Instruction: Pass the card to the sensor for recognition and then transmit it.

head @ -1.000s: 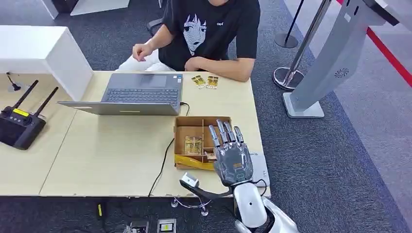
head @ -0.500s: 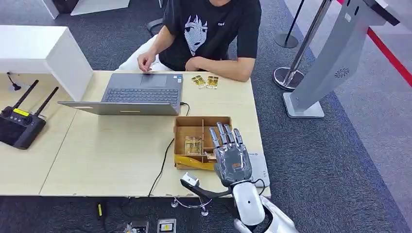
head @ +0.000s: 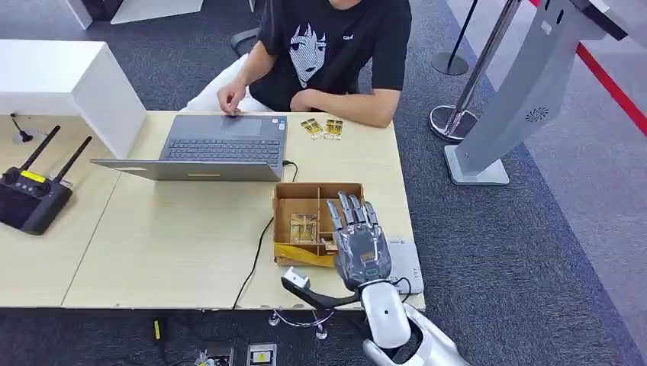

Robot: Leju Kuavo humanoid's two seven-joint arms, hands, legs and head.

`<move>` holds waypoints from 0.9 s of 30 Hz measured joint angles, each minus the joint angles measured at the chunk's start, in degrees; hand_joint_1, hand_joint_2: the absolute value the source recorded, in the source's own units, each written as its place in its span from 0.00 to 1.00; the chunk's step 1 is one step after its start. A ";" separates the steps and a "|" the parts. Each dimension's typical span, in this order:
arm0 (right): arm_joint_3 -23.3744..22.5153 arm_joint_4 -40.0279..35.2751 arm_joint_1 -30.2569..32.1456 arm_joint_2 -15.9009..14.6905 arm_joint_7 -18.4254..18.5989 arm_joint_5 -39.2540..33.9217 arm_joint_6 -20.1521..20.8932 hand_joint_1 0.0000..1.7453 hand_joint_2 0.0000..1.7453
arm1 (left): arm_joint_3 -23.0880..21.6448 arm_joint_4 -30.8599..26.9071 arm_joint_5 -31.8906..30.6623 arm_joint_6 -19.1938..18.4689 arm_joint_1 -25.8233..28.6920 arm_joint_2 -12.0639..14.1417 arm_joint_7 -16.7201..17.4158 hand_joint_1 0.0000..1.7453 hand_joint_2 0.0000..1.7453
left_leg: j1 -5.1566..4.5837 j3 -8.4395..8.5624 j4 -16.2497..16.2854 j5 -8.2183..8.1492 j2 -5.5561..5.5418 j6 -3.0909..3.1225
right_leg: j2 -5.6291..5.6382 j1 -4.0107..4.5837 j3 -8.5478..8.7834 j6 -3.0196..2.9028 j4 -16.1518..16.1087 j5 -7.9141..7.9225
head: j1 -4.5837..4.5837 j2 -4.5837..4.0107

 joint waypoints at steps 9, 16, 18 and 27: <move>0.00 1.75 -0.71 0.61 0.55 -1.51 0.00 0.00 1.00 | 0.00 0.00 -0.46 -0.66 -0.04 0.00 0.28 0.00 1.00 | 0.00 0.00 0.00 0.00 0.00 0.00 | 0.00 0.00 0.00 0.00 0.00 0.00 | 0.00 0.00; 0.00 2.89 -1.25 0.68 1.40 -2.47 -0.31 0.00 1.00 | 0.00 0.00 -0.75 -0.74 -0.04 0.00 0.28 0.00 1.00 | 0.00 0.00 0.00 0.00 0.00 0.00 | 0.00 0.00 0.00 0.00 0.00 0.00 | 0.00 0.00; -0.02 3.30 -1.36 0.68 1.71 -2.65 -0.63 0.00 1.00 | 0.00 0.00 -0.99 -0.77 -0.04 0.00 0.28 0.00 1.00 | 0.00 0.00 0.00 0.00 0.00 0.00 | 0.00 0.00 0.00 0.00 0.00 0.00 | 0.00 0.00; -0.07 5.59 -1.74 0.68 2.08 -2.82 -1.22 0.00 1.00 | 0.02 0.02 -1.23 -0.85 -0.04 0.00 0.41 0.00 1.00 | 0.00 0.00 0.00 0.00 0.00 0.00 | 0.00 0.00 0.00 0.00 0.00 0.00 | 0.00 0.00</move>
